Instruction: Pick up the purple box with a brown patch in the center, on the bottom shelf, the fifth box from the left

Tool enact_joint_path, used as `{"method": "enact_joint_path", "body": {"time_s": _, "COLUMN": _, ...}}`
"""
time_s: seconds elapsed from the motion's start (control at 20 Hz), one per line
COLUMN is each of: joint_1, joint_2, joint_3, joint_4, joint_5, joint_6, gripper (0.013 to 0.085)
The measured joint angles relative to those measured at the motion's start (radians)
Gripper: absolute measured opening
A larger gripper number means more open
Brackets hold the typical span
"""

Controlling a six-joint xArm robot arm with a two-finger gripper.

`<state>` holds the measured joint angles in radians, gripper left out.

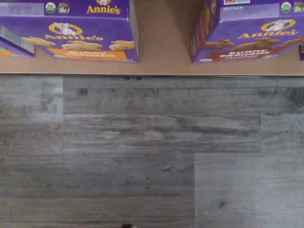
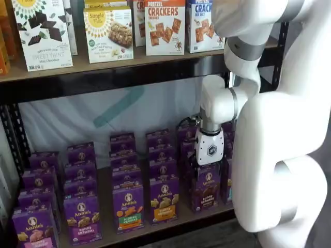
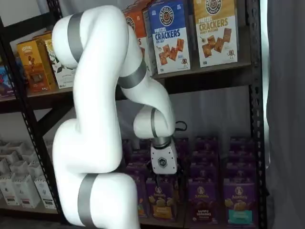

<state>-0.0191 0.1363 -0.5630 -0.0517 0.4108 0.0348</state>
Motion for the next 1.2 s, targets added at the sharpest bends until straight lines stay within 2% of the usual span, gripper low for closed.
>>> {"method": "enact_joint_path", "body": {"time_s": 0.4, "joint_1": -0.020, "joint_2": 0.069, "joint_3": -0.050, "joint_4": -0.005, "joint_5": -0.024, "joint_6": -0.016, "gripper": 0.0850}}
{"method": "enact_joint_path", "body": {"time_s": 0.65, "joint_1": -0.033, "joint_2": 0.123, "joint_3": -0.090, "joint_4": -0.029, "joint_5": -0.036, "joint_6": -0.005, "gripper": 0.0850}}
{"method": "enact_joint_path", "body": {"time_s": 1.2, "joint_1": -0.051, "joint_2": 0.252, "joint_3": -0.194, "joint_4": -0.027, "joint_5": -0.051, "joint_6": -0.026, "gripper": 0.0850}}
